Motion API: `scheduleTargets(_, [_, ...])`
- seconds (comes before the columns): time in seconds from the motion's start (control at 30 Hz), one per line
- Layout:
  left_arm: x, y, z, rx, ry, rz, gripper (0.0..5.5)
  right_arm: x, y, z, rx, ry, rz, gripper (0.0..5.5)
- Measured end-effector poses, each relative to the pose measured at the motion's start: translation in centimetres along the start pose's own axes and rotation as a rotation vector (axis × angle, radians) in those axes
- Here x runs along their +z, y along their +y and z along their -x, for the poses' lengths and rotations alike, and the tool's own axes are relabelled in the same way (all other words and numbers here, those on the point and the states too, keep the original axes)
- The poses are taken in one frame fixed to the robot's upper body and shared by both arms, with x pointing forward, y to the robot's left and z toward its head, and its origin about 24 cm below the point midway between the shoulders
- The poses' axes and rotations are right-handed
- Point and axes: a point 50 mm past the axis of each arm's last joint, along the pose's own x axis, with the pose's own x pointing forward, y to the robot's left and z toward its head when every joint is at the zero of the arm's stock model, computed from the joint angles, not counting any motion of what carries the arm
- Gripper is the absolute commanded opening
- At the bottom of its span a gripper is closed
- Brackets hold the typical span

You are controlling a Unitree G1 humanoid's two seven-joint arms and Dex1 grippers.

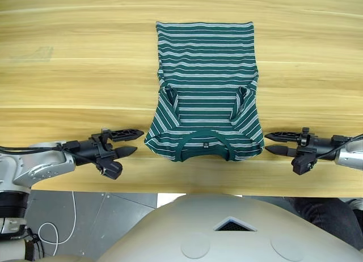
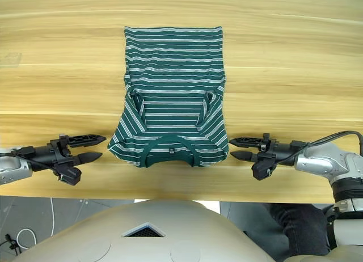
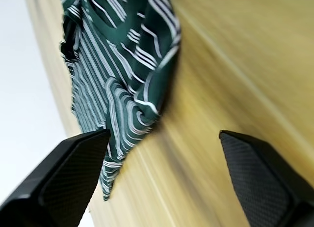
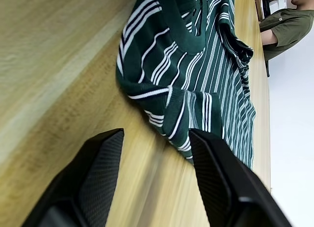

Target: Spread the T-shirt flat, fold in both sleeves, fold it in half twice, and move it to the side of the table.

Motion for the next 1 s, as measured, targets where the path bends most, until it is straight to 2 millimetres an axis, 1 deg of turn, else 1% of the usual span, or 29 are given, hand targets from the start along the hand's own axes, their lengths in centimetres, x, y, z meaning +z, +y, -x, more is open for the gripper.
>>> scheduleTargets(0.2, [-0.6, 0.6, -1.7, 0.046, -0.046, -0.025, 4.16, 0.0, -0.4, -1.5, -0.014, -0.043, 0.009, 2.44])
scheduleTargets(0.43, [-0.9, 0.7, -2.9, 0.071, -0.087, -0.037, 4.16, 0.0, -0.6, -2.1, -0.019, -0.063, 0.013, 2.44])
scheduleTargets(0.47, [-0.9, 0.8, -3.1, 0.074, -0.094, -0.039, 4.16, 0.0, -0.6, -2.1, -0.020, -0.062, 0.012, 2.27])
scheduleTargets(0.63, [-0.8, 0.6, -3.5, 0.073, -0.108, -0.028, 3.35, 0.0, -0.3, -2.4, -0.007, -0.063, 0.002, 1.46])
scheduleTargets(0.67, [-0.8, 0.6, -3.6, 0.070, -0.111, -0.028, 3.10, 0.0, -0.3, -2.5, -0.005, -0.063, 0.000, 1.22])
scheduleTargets(0.7, [-0.7, 0.5, -3.8, 0.070, -0.118, -0.026, 3.01, 0.1, -0.2, -2.6, -0.005, -0.064, -0.003, 1.11])
scheduleTargets(0.9, [-0.5, 0.0, -4.2, 0.055, -0.125, -0.013, 1.81, 0.0, 0.2, -2.8, 0.007, -0.061, -0.019, 0.01])
scheduleTargets(1.0, [-0.5, -0.2, -4.3, 0.044, -0.125, -0.006, 1.24, 0.1, 0.2, -2.8, 0.006, -0.062, -0.021, 0.00])
